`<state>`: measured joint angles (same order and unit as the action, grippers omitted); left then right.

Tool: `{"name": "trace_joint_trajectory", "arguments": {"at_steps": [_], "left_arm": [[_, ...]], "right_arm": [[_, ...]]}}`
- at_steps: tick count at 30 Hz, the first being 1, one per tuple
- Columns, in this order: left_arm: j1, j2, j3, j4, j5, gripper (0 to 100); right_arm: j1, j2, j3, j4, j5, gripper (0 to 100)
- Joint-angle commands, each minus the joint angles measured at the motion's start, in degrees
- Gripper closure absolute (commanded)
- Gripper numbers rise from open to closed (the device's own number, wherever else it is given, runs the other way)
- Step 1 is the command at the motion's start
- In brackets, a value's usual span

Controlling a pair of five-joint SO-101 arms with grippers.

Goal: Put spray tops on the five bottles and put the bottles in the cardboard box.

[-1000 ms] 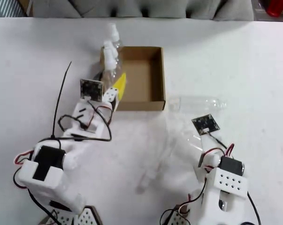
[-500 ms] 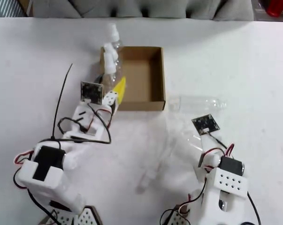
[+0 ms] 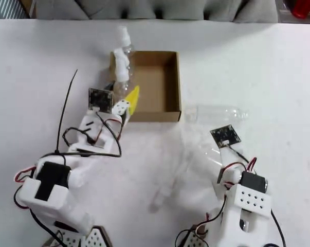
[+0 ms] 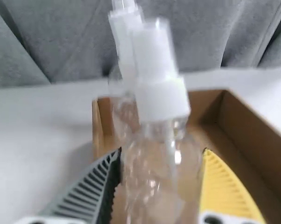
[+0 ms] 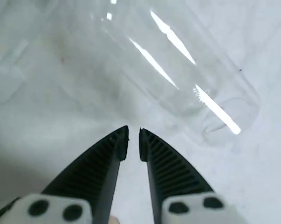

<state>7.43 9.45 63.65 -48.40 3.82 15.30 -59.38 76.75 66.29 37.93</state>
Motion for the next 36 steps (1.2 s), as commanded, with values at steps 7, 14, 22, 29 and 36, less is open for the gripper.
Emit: {"name": "trace_joint_trajectory", "arguments": {"at_steps": [7,14,22,29,36], "left_arm": [[0.3,-0.6,0.3,1.1,-0.5,74],[0.6,-1.2,1.3,0.7,-0.6,74],[0.7,-10.4,5.5,1.1,-0.3,72],[0.7,-11.1,5.5,4.4,-0.2,66],[0.7,-11.2,5.6,4.7,-0.5,66]], "right_arm": [[0.4,-0.5,-0.3,-0.8,0.6,98.1],[0.4,-0.4,-0.3,-0.9,0.6,98.1],[0.4,-0.3,-0.3,-0.9,0.6,98.1],[0.4,-0.2,-0.2,-0.9,0.6,98.1],[0.3,-0.2,-0.2,-0.9,0.6,98.1]]}}
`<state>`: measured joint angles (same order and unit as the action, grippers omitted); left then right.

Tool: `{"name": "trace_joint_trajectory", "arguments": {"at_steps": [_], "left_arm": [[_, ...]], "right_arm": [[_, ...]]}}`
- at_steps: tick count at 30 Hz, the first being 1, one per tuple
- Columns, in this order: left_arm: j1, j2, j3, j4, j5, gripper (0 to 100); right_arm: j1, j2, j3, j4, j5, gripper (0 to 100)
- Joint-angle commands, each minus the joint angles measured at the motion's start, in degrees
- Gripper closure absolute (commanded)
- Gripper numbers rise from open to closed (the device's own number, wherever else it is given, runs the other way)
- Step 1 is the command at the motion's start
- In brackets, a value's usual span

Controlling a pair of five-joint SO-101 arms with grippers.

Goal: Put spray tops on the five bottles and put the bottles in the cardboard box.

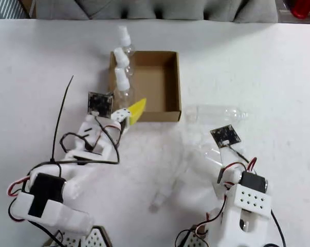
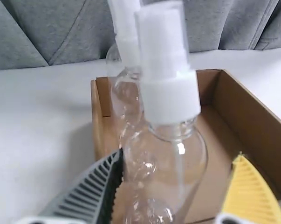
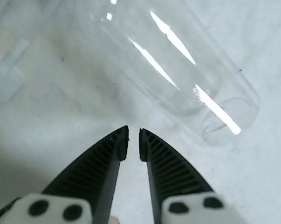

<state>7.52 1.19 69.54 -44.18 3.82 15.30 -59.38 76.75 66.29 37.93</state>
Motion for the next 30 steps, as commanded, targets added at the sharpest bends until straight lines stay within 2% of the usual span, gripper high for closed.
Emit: {"name": "trace_joint_trajectory", "arguments": {"at_steps": [1,11,21,30], "left_arm": [[0.7,-2.9,-0.2,0.4,-0.6,66],[0.1,-4.3,-0.2,1.4,-0.6,66],[-0.5,-22.9,0.4,24.6,-0.8,66],[-0.3,-39.0,7.8,38.2,-4.4,66]], "right_arm": [[0.3,-0.2,-0.2,-0.9,0.5,98.1],[0.4,-0.2,-0.2,-0.9,0.4,98.1],[0.4,-0.7,0.4,-0.9,0.5,98.1],[0.3,-0.7,0.4,-0.9,0.5,98.1]]}}
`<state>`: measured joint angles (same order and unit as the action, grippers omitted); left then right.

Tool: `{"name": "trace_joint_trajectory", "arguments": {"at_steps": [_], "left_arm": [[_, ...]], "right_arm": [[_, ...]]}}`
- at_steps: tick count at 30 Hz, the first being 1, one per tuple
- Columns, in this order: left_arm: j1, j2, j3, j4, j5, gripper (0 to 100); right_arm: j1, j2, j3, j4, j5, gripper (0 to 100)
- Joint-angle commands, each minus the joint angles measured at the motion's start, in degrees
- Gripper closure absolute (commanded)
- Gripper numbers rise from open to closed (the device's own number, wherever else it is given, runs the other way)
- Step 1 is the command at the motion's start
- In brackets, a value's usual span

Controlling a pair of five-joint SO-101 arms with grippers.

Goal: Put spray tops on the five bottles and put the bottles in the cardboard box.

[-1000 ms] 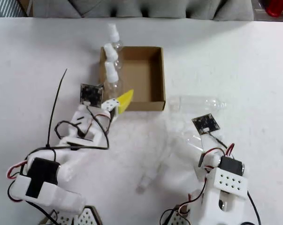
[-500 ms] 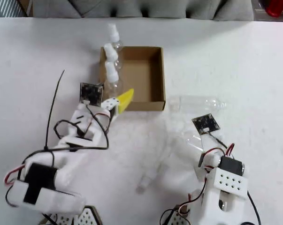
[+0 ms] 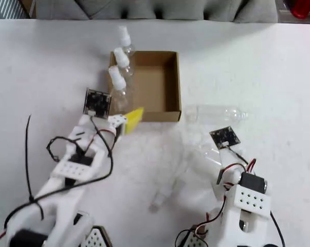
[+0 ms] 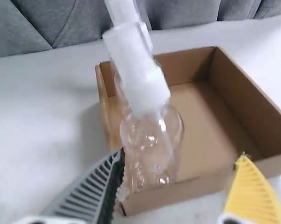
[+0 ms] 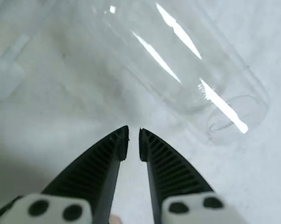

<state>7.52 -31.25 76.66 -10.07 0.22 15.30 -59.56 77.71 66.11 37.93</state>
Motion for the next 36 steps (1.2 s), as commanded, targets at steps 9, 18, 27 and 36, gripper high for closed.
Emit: {"name": "trace_joint_trajectory", "arguments": {"at_steps": [9,18,27,36], "left_arm": [[0.0,-26.6,10.1,19.9,-0.4,66],[-0.4,-47.3,18.2,41.1,-0.3,66],[-0.6,-66.0,20.7,65.1,-0.3,66],[-5.3,-68.6,20.5,68.7,-0.4,66]], "right_arm": [[0.3,-0.5,-0.6,-0.7,0.5,98.1],[0.3,0.0,-0.6,-1.5,0.2,98.1],[0.6,-0.3,-0.6,-1.5,0.1,98.1],[0.7,-0.4,-0.4,-1.3,0.1,98.1]]}}
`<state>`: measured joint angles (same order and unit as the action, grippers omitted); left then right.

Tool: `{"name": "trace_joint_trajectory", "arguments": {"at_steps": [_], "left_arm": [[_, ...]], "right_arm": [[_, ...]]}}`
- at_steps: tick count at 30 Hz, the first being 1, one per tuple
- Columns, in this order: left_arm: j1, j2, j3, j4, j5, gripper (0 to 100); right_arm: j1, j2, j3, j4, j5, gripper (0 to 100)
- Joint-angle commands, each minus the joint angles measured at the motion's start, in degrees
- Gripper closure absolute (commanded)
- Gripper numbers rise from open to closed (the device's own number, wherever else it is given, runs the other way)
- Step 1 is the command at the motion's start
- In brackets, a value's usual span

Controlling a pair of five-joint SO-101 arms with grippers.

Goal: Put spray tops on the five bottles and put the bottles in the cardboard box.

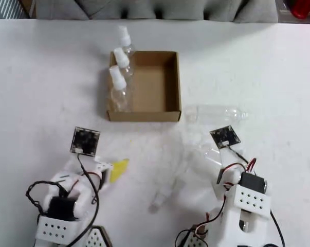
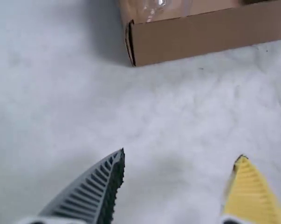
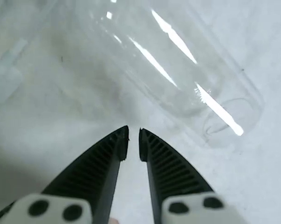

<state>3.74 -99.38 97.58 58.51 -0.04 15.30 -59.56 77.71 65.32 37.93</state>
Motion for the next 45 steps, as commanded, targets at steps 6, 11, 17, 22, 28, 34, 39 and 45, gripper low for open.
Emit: {"name": "trace_joint_trajectory", "arguments": {"at_steps": [6,11,17,22,28,34,39,45], "left_arm": [[-1.9,2.3,-0.4,-1.1,-0.2,66],[-4.3,3.3,-0.3,-1.6,-0.2,66],[-4.4,3.2,-0.3,-2.0,-0.4,86],[-4.6,3.2,-0.3,-3.2,-0.5,95],[-5.5,3.2,-0.3,-2.9,-0.5,94],[-5.6,3.2,-0.3,-2.9,-0.5,94],[-6.0,3.2,-0.3,-2.6,-0.5,94],[-8.1,3.2,-0.3,-2.0,-0.5,94]], "right_arm": [[0.4,-0.2,-0.4,-0.5,0.1,98.1],[0.7,-0.2,-0.4,-0.4,0.1,98.1],[0.7,-0.5,0.2,-0.4,0.1,98.1],[0.7,-0.5,0.3,-0.4,0.2,98.1],[0.7,-0.5,0.3,-0.3,0.4,98.1],[0.7,-0.5,0.4,-0.3,0.4,98.1],[0.7,-0.5,0.4,-0.7,0.1,98.1],[0.7,-0.5,0.1,-0.7,0.2,98.1]]}}
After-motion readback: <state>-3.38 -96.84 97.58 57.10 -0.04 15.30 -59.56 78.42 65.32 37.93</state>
